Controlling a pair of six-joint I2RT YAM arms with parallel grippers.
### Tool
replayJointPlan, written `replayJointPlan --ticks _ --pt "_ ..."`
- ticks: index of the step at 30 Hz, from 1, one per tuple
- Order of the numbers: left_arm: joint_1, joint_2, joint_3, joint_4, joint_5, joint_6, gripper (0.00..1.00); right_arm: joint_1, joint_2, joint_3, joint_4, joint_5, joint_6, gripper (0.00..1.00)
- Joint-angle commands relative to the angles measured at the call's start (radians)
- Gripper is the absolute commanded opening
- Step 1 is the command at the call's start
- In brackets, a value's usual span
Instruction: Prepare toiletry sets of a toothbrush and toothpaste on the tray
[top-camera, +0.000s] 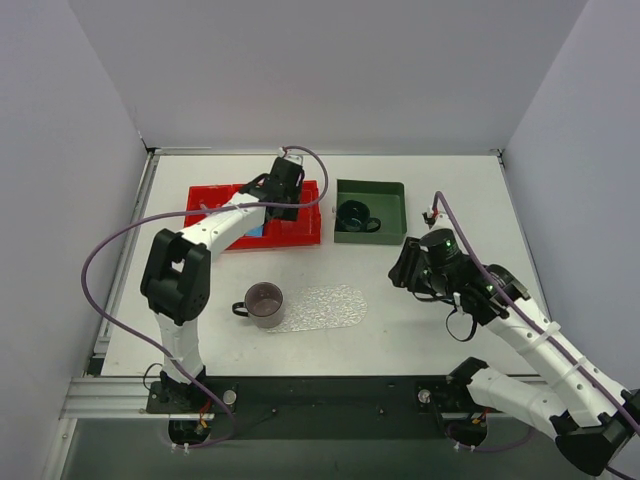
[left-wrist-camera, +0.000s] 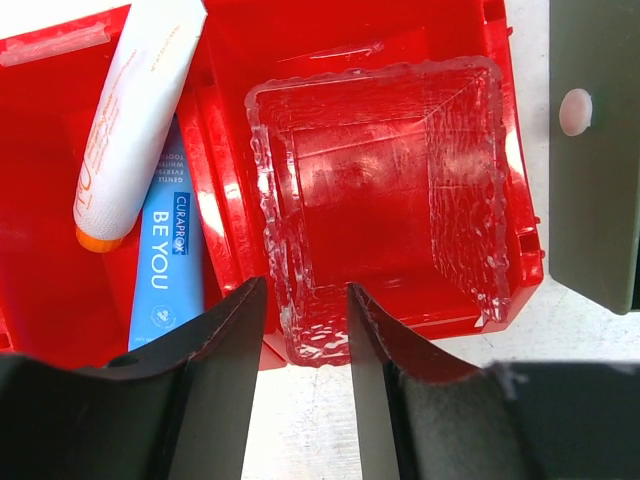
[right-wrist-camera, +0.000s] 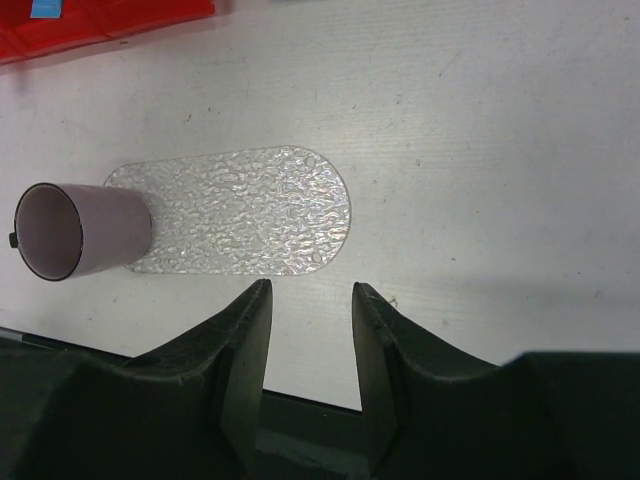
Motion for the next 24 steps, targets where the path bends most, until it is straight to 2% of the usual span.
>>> replayJointPlan --ticks 1,13,24 --pt "0.01 0.005 0.056 0.002 0.014 -0.005 0.47 -0.006 0.023 0.007 0.006 -0.016 -0.003 0.33" --pt "0.025 0.038 0.068 -0.005 0.022 -0.005 0.38 -0.005 0.043 0.004 0.019 -0.038 0.0 0.33" --pt "0.025 0.03 0.071 -0.003 0.03 -0.003 0.16 -0.006 0.049 0.004 0.019 -0.044 0.002 0.33"
